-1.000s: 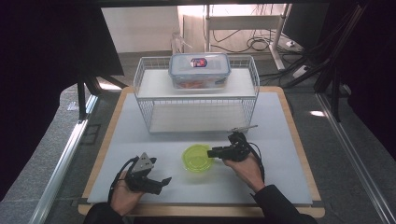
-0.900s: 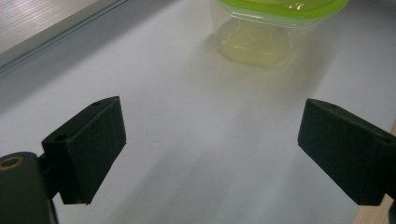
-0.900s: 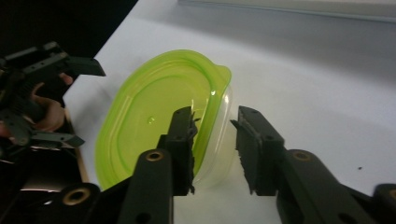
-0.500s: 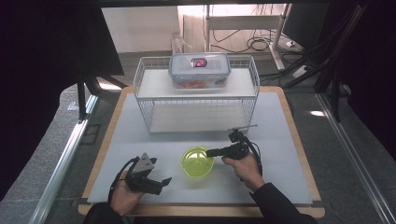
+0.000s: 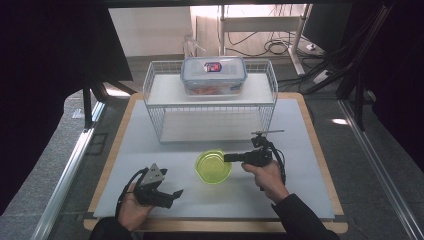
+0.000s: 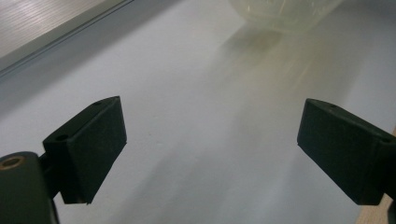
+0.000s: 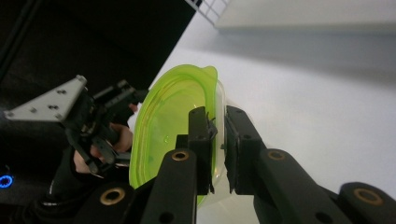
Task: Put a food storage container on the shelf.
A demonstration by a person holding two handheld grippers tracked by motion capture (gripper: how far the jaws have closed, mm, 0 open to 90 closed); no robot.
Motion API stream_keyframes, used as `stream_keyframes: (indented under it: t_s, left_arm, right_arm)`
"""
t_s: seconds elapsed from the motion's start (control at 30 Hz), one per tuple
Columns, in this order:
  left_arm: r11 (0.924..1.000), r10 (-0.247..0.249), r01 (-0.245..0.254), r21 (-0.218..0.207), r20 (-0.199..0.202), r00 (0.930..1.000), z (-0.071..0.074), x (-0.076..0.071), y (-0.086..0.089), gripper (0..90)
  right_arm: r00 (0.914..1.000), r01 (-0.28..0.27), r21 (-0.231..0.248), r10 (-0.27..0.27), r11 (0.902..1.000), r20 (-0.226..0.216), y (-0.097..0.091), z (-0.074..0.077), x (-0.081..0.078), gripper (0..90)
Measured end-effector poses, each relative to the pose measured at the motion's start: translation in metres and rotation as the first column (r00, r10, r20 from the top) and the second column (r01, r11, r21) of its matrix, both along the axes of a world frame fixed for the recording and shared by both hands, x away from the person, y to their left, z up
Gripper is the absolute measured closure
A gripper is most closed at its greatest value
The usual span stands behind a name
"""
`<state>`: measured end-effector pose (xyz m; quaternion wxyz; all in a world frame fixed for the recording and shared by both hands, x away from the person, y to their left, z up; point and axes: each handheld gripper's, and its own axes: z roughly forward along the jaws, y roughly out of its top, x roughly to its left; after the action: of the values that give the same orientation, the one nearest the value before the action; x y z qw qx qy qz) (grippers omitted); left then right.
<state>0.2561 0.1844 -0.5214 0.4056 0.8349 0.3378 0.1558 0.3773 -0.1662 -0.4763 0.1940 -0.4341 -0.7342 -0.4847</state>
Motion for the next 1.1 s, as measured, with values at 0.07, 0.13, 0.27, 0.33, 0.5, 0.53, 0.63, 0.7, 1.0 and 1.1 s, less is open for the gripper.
stream_keyframes:
  t_s: [0.07,0.13,0.27,0.33,0.5,0.53,0.63,0.7,1.0,1.1]
  left_arm:
    - [1.0,-0.001,0.001,-0.002,0.001,1.0,0.0,0.0,0.0,7.7]
    - [1.0,0.001,-0.001,-0.005,0.0,1.0,0.0,0.0,0.0,7.7]
    - [1.0,-0.001,0.001,0.0,0.001,1.0,0.0,0.0,0.0,7.7]
    - [1.0,-0.001,0.001,-0.002,0.0,1.0,0.0,0.0,0.0,7.8]
    - [1.0,-0.002,0.002,-0.001,-0.003,1.0,0.0,0.0,0.001,7.8]
    - [1.0,-0.002,0.002,-0.001,-0.003,1.0,0.0,0.0,0.001,7.8]
    - [1.0,-0.002,0.002,-0.005,-0.003,1.0,0.0,0.0,0.001,7.8]
    - [1.0,-0.001,0.001,-0.007,-0.006,1.0,0.0,0.0,0.001,7.9]
    - [1.0,-0.003,0.003,-0.005,-0.006,1.0,0.0,0.001,0.002,7.9]
    - [1.0,-0.003,0.003,-0.004,-0.007,1.0,0.0,0.001,0.002,8.0]
  right_arm:
    - [0.9999,0.011,0.01,-0.011,0.9999,0.008,-0.004,0.006,0.001,81.9]
    - [0.9998,0.019,0.024,-0.019,0.9995,0.011,-0.006,0.011,0.001,81.9]
    - [0.9991,0.036,0.04,-0.037,0.9986,0.022,-0.011,0.022,0.003,81.9]
    - [0.9986,0.045,0.045,-0.046,0.998,0.026,-0.013,0.028,0.004,81.9]
    - [0.9972,0.059,0.073,-0.062,0.9956,0.043,-0.017,0.044,0.006,81.9]
    - [0.9969,0.061,0.076,-0.064,0.9953,0.045,-0.018,0.048,0.007,81.9]
    - [0.996,0.068,0.083,-0.072,0.9942,0.053,-0.019,0.055,0.009,81.9]
    - [0.9957,0.069,0.087,-0.074,0.9938,0.055,-0.02,0.06,0.01,81.9]
    - [0.9927,0.077,0.098,-0.086,0.9921,0.085,-0.02,0.079,0.012,81.9]
    - [0.9921,0.08,0.108,-0.09,0.9909,0.088,-0.021,0.086,0.013,81.9]
